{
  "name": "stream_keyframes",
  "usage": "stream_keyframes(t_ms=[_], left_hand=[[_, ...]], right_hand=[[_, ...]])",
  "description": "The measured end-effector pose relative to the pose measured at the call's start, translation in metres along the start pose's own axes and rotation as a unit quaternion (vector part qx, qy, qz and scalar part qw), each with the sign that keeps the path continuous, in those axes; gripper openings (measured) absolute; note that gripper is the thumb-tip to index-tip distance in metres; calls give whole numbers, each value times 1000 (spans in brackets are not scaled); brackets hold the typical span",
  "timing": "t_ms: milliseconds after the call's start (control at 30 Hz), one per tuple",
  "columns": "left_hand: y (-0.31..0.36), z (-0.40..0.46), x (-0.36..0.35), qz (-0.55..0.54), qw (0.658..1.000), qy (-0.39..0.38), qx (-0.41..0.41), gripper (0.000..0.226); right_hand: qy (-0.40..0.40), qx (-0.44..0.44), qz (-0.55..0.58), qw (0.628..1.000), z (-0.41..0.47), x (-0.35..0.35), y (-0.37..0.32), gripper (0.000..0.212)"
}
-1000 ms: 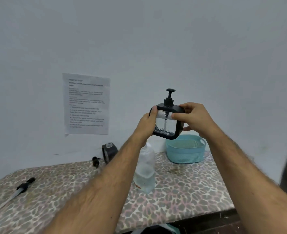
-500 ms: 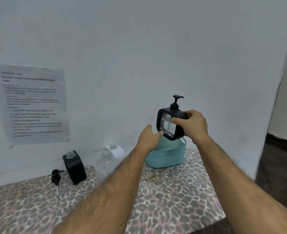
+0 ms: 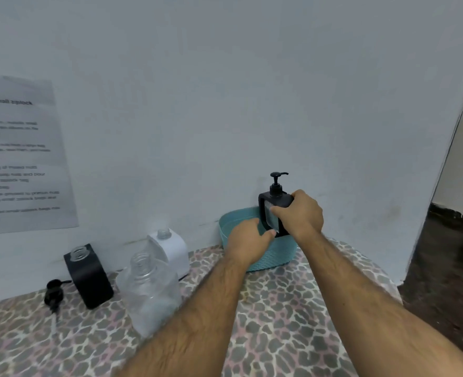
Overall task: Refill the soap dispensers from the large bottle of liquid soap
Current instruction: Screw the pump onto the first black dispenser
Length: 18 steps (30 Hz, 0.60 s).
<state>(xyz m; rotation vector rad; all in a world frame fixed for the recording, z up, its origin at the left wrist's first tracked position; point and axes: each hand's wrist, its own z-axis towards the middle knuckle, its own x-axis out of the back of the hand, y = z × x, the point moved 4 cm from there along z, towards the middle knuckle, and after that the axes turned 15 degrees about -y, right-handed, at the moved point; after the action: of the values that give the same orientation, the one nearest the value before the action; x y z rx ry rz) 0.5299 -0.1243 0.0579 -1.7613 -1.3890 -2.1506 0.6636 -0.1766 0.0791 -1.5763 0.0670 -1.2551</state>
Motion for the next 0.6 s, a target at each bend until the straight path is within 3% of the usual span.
stream_keyframes(t_ms=[200, 600], left_hand=[[-7, 9, -13, 141, 990, -2, 14, 40], [-13, 11, -17, 145, 989, 17, 12, 39]], right_hand=[[3, -3, -94, 996, 5, -9, 0, 46], [-12, -14, -185, 982, 3, -22, -1, 48]])
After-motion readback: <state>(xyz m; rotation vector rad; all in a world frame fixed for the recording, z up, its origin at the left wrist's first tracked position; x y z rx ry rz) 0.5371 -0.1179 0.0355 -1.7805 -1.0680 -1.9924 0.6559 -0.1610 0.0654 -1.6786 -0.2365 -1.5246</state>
